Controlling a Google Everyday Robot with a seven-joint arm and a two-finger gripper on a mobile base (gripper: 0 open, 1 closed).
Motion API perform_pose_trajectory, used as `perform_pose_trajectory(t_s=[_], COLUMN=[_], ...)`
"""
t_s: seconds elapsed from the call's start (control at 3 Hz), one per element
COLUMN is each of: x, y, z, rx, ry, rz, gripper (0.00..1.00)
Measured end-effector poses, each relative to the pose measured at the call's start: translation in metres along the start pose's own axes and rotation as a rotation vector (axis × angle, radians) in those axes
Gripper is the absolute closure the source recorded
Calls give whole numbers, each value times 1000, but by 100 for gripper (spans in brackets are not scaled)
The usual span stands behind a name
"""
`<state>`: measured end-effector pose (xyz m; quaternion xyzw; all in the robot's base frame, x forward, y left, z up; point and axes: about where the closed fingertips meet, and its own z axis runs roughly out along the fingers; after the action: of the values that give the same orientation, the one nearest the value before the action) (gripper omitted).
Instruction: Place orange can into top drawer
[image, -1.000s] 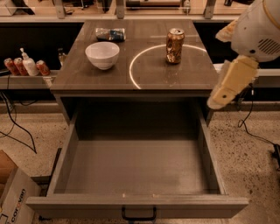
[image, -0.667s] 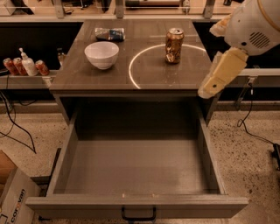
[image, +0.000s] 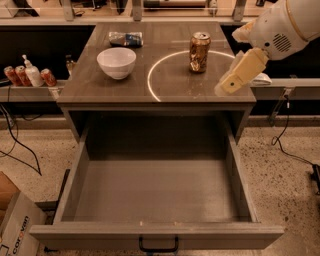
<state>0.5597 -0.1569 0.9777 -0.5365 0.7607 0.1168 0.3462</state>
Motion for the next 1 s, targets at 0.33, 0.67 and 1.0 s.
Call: perform_pose_trajectory(t_s=[0.33, 0.67, 1.0], x=[-3, -5, -1], y=[-47, -49, -50], z=[41, 41, 50], rx=[-28, -26, -26], ry=[-25, -29, -28], rz=[26, 25, 60], gripper=[0, 0, 0])
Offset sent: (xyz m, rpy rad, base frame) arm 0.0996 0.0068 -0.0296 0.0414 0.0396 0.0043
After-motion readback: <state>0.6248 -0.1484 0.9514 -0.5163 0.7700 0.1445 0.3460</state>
